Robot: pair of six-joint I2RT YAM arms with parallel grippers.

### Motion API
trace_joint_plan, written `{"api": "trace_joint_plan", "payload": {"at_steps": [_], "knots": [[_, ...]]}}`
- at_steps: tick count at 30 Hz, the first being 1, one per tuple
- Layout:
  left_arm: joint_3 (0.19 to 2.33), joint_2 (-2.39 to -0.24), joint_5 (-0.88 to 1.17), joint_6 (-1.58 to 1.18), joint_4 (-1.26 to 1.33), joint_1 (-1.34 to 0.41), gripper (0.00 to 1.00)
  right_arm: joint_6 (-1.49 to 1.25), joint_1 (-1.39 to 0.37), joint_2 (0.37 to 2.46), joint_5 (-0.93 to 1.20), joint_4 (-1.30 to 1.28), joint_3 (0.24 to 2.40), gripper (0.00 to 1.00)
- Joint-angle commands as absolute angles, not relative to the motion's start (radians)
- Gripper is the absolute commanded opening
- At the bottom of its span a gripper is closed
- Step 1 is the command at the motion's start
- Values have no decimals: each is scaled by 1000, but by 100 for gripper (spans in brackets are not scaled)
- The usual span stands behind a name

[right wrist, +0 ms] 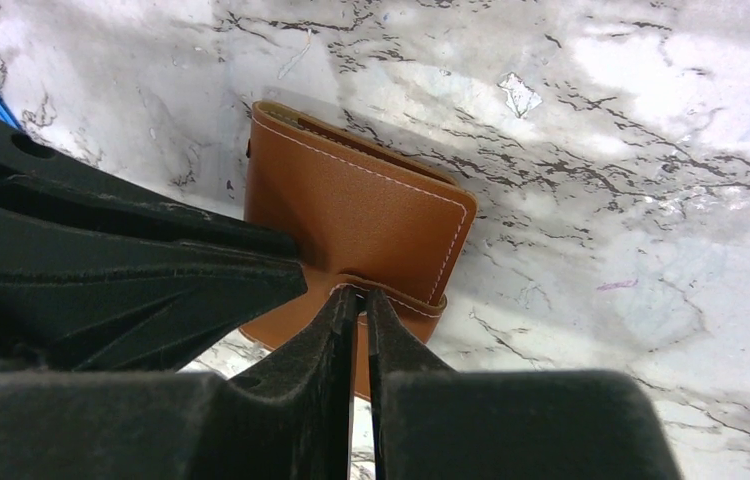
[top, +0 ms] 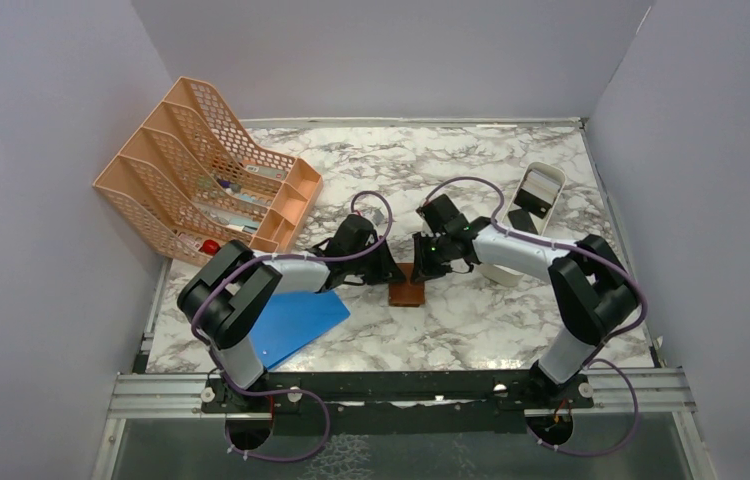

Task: Put the credit cards into the card holder
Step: Close the card holder at the center of the board, then reset both arms

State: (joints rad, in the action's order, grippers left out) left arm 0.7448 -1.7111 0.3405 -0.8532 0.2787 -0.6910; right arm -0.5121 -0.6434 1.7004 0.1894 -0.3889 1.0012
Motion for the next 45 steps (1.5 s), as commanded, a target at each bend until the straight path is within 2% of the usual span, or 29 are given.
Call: {"api": "trace_joint_plan", "payload": {"at_steps": [1,7,12,13,14,15,17,18,19,27,34,45], "knots": [[803,-1642,318,-818,175,-705,18,-504,-661,1695,61,-404,990,15],[890,-1475,173,-753,-15,-705,29,-491,-661,1484,79,-398,1006,29],[973,-1326,87,-687,-191,-706,53,-494,-661,1285,58,-391,972,40],[994,-1292,66,-670,-228,-706,62,-493,-661,1245,53,-388,970,42],[1014,-1261,51,-654,-265,-706,91,-490,-661,1203,41,-387,967,45],[1035,-1225,41,-636,-302,-705,98,-490,-661,1166,33,-390,968,47],[1071,-1167,34,-606,-352,-704,99,-490,-661,1096,20,-410,979,53],[1084,-1143,34,-595,-370,-704,99,-490,-660,1064,19,-420,981,84],[1089,-1116,35,-588,-384,-705,99,-491,-661,1035,23,-428,980,98],[1013,-956,73,-614,-401,-704,99,-511,-661,883,61,-445,945,99],[913,-910,72,-633,-391,-704,99,-573,-661,786,74,-369,794,99],[857,-821,-1,-600,-373,-704,99,-555,-661,812,77,-358,828,99]]}}
